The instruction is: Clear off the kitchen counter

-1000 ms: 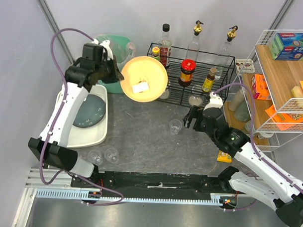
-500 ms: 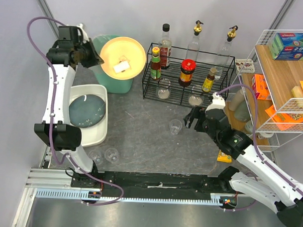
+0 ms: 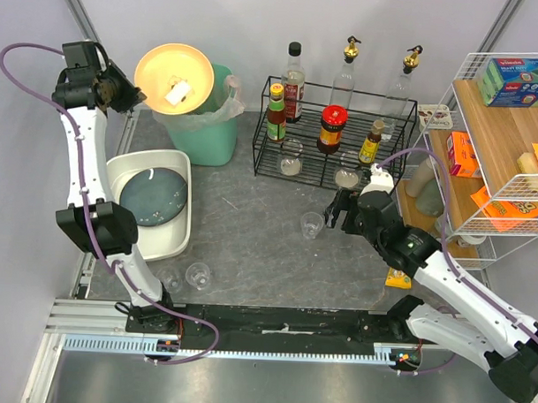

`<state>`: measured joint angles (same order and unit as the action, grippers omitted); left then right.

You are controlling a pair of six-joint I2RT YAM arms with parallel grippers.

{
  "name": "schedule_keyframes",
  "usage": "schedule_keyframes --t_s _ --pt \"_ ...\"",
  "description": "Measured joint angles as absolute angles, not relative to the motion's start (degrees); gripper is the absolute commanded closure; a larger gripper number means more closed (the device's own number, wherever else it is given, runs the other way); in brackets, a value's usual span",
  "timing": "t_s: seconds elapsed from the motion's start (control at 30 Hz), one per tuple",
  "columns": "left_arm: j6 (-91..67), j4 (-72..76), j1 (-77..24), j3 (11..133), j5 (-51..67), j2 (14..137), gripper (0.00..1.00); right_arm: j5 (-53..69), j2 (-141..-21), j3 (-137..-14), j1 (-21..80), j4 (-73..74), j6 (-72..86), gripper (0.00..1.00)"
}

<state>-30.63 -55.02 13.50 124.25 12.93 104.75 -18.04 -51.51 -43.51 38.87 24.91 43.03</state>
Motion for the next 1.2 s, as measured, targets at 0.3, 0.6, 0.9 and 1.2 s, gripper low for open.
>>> schedule_keyframes --t_s 0.3,0.6,0.9,1.2 --pt "-36.7 -39.2 13.4 113.8 7.2 103.2 0.98 -18.0 -53.3 -43.5 38.9 24.9 43.0 0.07" --pt "-33.6 -21.3 12.1 99.7 1.7 100.2 0.98 -18.0 -53.7 -43.5 38.8 24.3 43.0 0.07" --pt "-20.2 -1.7 4.4 87.1 -8.1 92.0 0.98 -17.8 -54.0 -43.5 38.2 24.2 42.9 0.07" --pt "-13.8 5.5 2.5 86.1 -20.9 91.4 0.99 -17.6 -53.1 -43.5 37.8 24.3 42.8 0.06"
